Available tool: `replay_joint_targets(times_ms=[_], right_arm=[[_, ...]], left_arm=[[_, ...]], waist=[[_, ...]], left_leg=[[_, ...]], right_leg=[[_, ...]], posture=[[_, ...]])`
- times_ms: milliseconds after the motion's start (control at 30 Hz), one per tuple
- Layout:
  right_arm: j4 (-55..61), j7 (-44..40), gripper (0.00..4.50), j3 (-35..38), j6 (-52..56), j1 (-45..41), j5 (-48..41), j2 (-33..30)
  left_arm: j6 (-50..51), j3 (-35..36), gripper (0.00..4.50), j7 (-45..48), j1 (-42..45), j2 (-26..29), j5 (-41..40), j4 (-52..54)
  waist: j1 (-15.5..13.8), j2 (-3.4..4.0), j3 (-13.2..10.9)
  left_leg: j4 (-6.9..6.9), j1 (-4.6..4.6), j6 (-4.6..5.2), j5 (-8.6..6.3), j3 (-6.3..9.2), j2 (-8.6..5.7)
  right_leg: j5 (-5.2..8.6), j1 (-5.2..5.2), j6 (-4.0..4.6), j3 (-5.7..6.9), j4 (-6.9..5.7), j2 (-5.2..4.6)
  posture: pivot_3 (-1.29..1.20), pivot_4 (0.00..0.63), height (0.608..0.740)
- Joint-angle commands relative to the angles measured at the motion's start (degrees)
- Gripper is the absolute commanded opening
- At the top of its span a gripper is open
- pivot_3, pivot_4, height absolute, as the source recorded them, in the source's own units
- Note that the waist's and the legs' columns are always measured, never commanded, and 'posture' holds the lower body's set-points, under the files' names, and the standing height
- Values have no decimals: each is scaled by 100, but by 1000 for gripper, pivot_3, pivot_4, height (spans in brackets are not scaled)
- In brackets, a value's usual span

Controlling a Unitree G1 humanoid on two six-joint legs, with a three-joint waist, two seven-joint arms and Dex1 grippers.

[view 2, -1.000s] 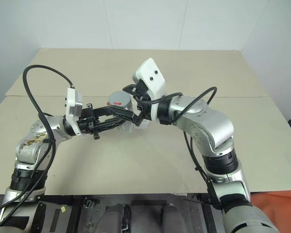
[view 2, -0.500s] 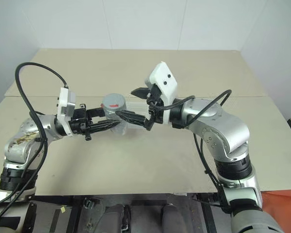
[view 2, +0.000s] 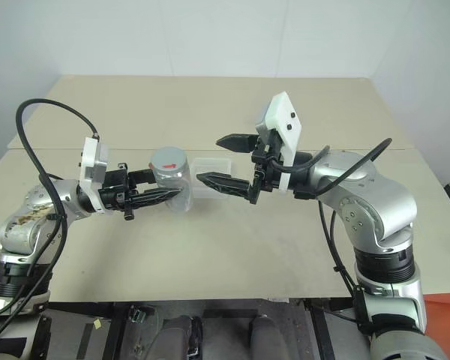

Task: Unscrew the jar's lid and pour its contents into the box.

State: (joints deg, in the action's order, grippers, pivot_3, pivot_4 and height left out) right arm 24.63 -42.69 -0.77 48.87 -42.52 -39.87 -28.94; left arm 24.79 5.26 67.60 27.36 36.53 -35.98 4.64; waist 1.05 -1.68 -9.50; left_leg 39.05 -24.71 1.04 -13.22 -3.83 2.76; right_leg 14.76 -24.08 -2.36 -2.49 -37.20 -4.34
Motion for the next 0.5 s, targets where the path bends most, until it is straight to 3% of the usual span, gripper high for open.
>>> replay_joint_targets(times_ms=[33,333,500], right_arm=[[55,398,4469,-272,-153,-314,228,317],[-387,939,4469,-758,-59,-843,676,1051],[-571,1064,4469,-740,-23,-868,824,1104]], left_arm=[[-135,-60,1873,49,250,-80,22,-50],[-217,-176,1873,173,494,-170,94,-267],[-189,-136,1873,198,441,-140,92,-209]], waist=[[0,0,0],[-25,0,0],[-35,0,0]], left_leg=[[0,0,0,0,0,0],[0,-4,-2,1,-13,-2],[0,-5,-2,1,-16,-2]], right_leg=[[0,-2,0,-1,-2,1],[0,-4,0,4,-1,-1],[0,-3,0,4,0,-2]], posture=[[0,150,740],[0,150,740],[0,150,740]])
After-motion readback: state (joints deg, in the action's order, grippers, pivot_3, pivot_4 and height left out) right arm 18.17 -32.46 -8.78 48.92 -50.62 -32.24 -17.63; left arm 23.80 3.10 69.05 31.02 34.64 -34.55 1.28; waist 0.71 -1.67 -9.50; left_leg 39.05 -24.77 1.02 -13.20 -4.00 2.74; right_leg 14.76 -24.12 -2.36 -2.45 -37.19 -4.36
